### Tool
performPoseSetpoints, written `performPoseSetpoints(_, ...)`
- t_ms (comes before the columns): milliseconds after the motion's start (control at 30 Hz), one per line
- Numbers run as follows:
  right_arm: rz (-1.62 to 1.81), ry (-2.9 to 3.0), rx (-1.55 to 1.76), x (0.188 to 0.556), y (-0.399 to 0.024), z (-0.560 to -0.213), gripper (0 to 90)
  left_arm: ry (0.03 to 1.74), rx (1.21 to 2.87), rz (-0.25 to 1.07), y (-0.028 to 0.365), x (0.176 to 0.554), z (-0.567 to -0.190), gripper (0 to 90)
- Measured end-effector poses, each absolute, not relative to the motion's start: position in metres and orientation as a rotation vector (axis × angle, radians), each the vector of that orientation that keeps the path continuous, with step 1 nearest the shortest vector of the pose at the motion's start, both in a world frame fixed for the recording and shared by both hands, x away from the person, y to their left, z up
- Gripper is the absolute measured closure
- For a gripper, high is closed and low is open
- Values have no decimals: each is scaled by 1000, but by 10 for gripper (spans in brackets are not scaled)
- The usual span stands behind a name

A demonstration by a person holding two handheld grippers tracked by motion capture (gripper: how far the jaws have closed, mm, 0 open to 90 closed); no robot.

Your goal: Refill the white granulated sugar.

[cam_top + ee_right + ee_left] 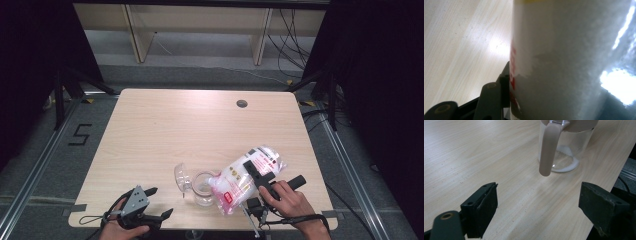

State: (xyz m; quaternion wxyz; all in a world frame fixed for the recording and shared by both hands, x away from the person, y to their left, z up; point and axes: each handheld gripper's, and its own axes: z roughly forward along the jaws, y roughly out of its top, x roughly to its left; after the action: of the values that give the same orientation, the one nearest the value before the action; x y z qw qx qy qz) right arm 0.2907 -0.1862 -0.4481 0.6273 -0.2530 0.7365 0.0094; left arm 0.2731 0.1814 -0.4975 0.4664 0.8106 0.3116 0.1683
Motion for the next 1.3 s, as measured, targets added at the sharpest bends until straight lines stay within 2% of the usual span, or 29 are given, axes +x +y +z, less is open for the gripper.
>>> performPoseSetpoints(567, 15, 1673, -590, 290, -186, -446, 514, 770, 1982, 414, 181, 273, -499, 153)
performPoseSetpoints(667, 15, 1660, -617, 291, -185, -445, 515, 730, 2011, 435, 182, 275, -498, 153)
performPoseSetpoints(1300, 14, 1666, -596, 290, -186, -445, 520, 775, 1997, 422, 183, 275, -499, 153)
